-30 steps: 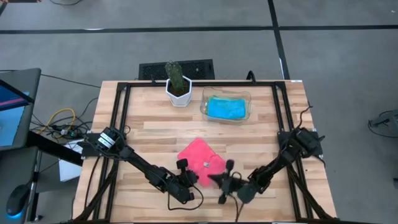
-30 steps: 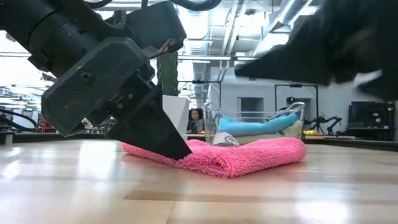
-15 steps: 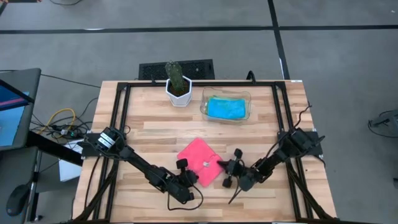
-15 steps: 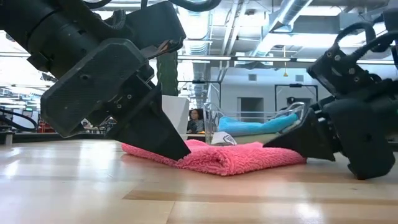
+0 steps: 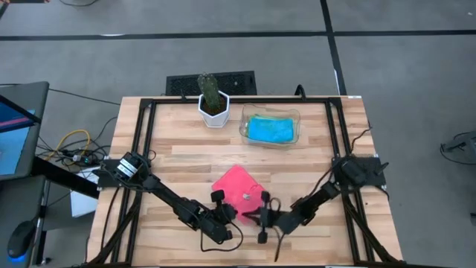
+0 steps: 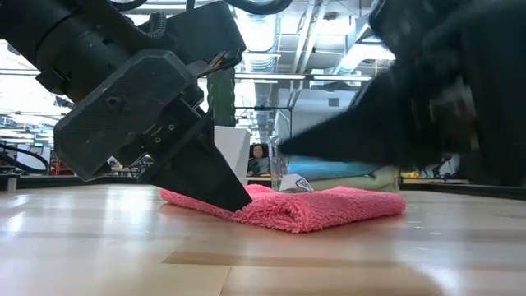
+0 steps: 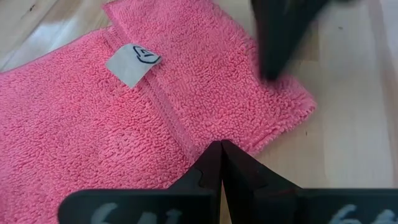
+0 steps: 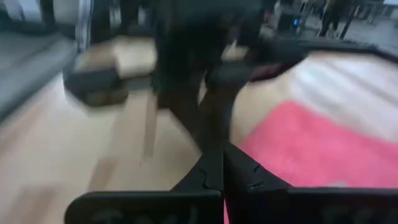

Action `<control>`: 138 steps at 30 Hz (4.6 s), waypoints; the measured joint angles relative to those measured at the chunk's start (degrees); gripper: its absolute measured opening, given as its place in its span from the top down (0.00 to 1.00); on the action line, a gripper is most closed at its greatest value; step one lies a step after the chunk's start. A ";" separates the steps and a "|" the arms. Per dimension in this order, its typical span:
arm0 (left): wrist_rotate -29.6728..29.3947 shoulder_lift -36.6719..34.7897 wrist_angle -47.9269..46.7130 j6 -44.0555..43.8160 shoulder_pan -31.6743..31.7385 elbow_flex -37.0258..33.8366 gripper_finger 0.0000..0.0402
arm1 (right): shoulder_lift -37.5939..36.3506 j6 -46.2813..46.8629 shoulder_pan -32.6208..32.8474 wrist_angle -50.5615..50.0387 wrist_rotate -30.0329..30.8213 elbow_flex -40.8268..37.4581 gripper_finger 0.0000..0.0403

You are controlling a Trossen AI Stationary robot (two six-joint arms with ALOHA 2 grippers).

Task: Fold microfiber towels
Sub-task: Fold the pink towel

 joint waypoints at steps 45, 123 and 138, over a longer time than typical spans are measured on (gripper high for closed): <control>-13.25 -12.16 24.20 -24.67 1.40 -34.08 0.86 | 6.77 5.98 0.69 -0.29 -1.12 3.09 0.88; 1.46 -12.24 1.18 -9.86 1.07 -2.10 1.00 | -9.27 17.29 5.39 -25.82 6.88 3.29 0.96; 3.02 -12.20 3.42 -8.37 1.33 -2.10 1.00 | 0.76 30.74 2.50 -24.78 -1.81 5.76 0.95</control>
